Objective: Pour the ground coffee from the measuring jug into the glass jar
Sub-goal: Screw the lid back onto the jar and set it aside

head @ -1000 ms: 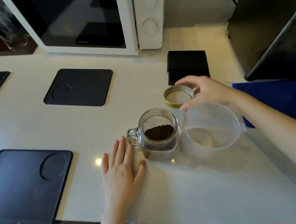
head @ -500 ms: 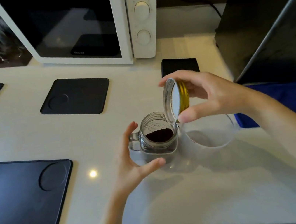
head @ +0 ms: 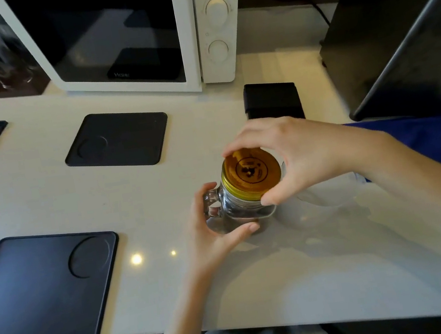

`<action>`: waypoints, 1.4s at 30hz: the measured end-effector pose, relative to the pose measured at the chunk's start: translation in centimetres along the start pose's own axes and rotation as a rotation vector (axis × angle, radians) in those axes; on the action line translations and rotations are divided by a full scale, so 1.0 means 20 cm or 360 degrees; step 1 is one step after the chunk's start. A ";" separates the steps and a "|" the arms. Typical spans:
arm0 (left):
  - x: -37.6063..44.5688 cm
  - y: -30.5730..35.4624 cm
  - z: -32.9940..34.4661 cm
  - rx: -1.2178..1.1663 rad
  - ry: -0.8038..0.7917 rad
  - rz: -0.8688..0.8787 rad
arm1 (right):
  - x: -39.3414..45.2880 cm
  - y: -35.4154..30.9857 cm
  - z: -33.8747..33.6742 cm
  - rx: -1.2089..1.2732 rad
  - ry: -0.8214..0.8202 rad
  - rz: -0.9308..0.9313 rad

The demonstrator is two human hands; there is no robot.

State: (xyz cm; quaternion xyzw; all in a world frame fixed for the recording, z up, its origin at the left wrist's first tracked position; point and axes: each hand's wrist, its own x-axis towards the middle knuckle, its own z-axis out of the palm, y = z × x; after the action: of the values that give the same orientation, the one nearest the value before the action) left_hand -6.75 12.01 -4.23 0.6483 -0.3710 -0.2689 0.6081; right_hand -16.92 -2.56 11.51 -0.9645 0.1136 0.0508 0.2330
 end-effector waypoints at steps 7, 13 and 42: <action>0.01 -0.02 0.00 0.0021 0.0012 0.0011 | 0.00 -0.04 0.02 -0.0090 0.0006 0.0088; 0.01 -0.03 0.00 0.0002 0.0021 -0.0016 | -0.01 -0.08 0.06 -0.0482 0.0061 0.0186; 0.01 -0.02 0.01 -0.0010 0.0011 0.0071 | -0.03 -0.05 0.04 -0.0273 -0.0094 0.0139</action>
State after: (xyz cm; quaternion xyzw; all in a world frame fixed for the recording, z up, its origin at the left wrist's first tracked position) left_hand -6.68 11.76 -4.64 0.6390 -0.3822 -0.2541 0.6172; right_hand -17.37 -1.20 11.41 -0.9731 0.1438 0.0989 0.1505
